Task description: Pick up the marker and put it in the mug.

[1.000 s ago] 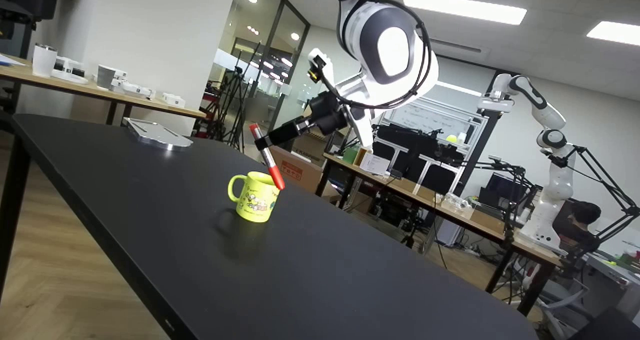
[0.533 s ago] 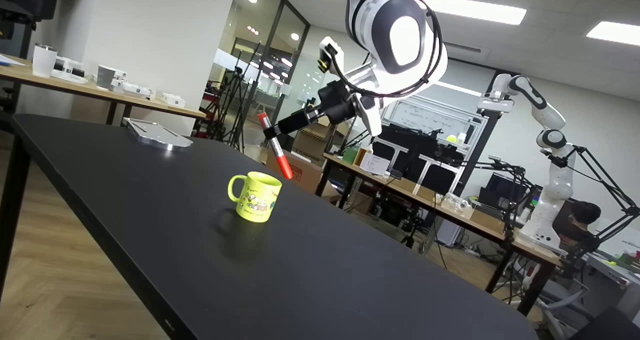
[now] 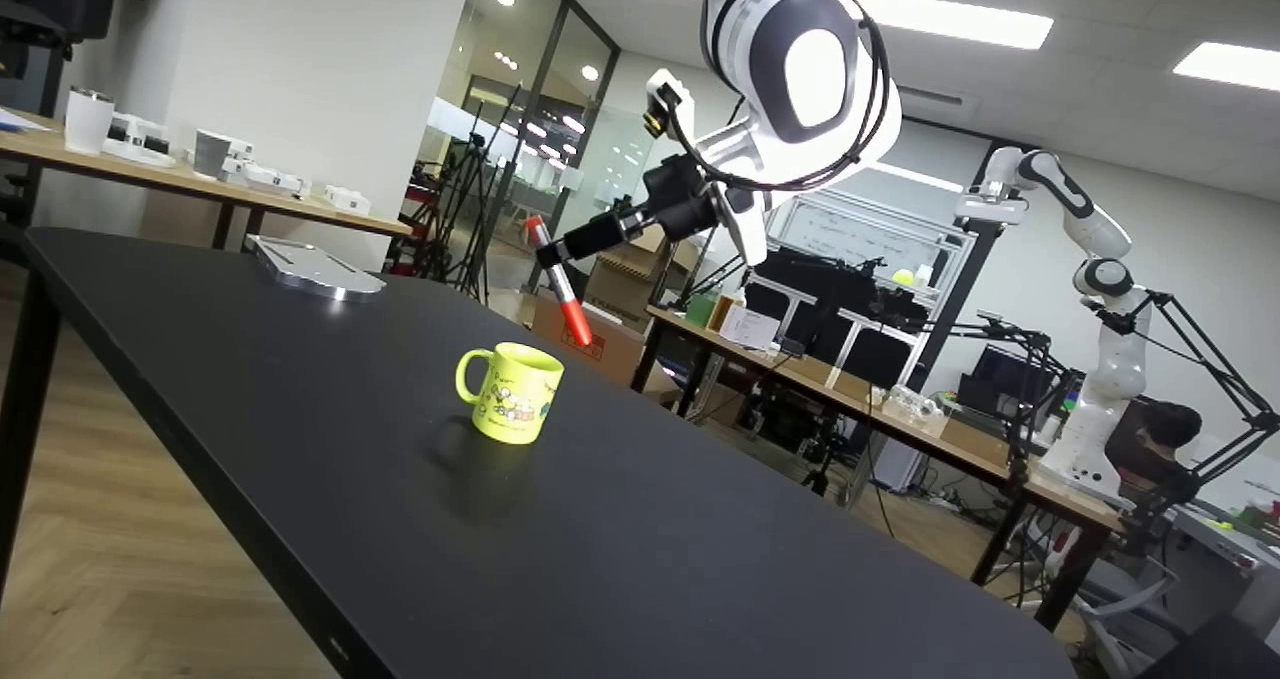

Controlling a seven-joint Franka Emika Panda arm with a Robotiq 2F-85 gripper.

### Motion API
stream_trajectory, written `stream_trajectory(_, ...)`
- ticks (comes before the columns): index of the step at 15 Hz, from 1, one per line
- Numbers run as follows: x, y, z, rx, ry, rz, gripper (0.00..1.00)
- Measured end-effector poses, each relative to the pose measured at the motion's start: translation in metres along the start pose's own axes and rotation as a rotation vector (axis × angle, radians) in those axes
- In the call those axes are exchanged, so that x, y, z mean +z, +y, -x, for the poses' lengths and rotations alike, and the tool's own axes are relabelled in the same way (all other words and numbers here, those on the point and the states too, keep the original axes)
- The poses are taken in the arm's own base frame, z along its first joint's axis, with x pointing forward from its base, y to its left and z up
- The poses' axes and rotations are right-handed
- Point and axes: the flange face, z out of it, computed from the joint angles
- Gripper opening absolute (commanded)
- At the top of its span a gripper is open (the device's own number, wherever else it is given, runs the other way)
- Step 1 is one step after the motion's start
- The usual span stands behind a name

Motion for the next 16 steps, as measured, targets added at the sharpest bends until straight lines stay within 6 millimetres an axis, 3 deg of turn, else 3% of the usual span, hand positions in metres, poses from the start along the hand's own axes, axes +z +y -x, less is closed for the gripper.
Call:
stream_trajectory(4, -0.023, -0.027, 0.009, -0.045, -0.040, -0.058, 0.06)
stream_trajectory(7, -0.024, -0.048, 0.005, -0.071, -0.081, -0.086, 0.06)
stream_trajectory(11, -0.002, -0.068, -0.016, -0.061, -0.142, -0.084, 0.06)
stream_trajectory(16, 0.035, -0.075, -0.040, 0.018, -0.250, -0.045, 0.06)
